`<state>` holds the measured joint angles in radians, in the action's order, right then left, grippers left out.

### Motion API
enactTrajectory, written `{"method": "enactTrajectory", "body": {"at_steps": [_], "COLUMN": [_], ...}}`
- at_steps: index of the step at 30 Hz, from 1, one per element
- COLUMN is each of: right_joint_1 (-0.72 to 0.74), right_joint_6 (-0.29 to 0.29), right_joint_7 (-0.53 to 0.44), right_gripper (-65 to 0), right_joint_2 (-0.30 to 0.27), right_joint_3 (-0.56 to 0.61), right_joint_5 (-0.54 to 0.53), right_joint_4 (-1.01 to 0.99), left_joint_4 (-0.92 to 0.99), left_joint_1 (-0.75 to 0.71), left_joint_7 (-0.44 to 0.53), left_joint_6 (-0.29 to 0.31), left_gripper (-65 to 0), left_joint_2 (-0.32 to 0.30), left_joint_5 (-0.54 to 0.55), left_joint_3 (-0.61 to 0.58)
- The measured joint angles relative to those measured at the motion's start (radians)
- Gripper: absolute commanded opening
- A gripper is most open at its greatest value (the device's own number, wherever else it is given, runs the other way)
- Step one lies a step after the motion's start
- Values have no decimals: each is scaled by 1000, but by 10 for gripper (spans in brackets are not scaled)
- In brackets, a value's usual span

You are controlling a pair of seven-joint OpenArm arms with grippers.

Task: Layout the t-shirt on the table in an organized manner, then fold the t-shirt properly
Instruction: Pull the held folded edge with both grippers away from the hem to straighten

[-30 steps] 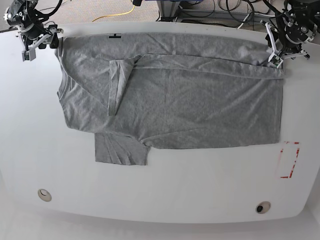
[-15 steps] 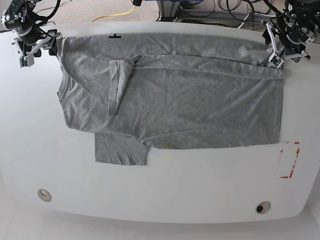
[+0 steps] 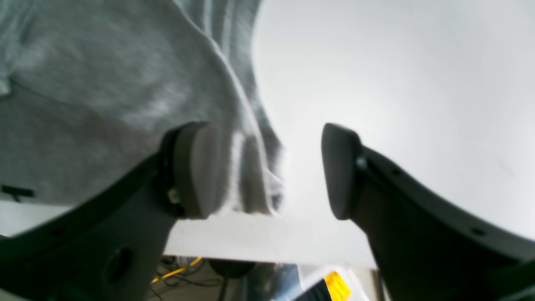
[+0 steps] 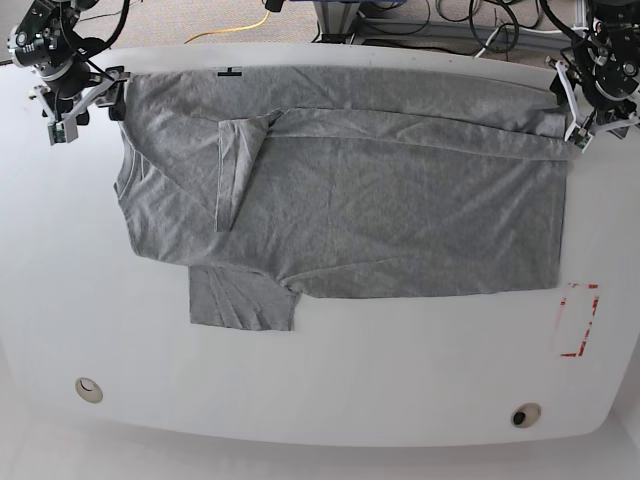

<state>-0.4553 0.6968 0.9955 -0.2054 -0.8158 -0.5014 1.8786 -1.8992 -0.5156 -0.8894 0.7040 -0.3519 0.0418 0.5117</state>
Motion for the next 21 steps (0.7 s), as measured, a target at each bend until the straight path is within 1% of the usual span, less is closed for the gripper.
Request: {"method": "enactTrajectory", "body": {"at_steps": [3,5,9,15,18,21], "right_joint_1": [4,0,-3,0,0,0], "right_joint_6": [7,6,-4,3,-2,-1], "right_joint_7": [-1,-3,1,-7,-10,-34], "right_gripper": [-157,-141,-140,-140,-140,-140], "right_joint_2": [13,14,14,24,21,21], "right_joint_3": [5,5,5,13,13,12], "right_joint_5": [-5,-1,8,0,5,9], "right_joint_4": [1,1,-15,-76,-120,-167], "left_joint_4": [0,-1,-1,-1,-1,0], "left_joint_1": [21,27,57,113,128,140], "left_joint_7": [10,18,-10,11,-2,-3], "left_joint_6": [0,0,0,0,0,0], "left_gripper": [-271,-271,-271,-271,-271,-271], "left_joint_2": [-1,-1,-4,-10,-8,-9], "left_joint_5": [8,17,-6,10,2,-4], "left_joint_3": [7,29,97,167,191,193]}}
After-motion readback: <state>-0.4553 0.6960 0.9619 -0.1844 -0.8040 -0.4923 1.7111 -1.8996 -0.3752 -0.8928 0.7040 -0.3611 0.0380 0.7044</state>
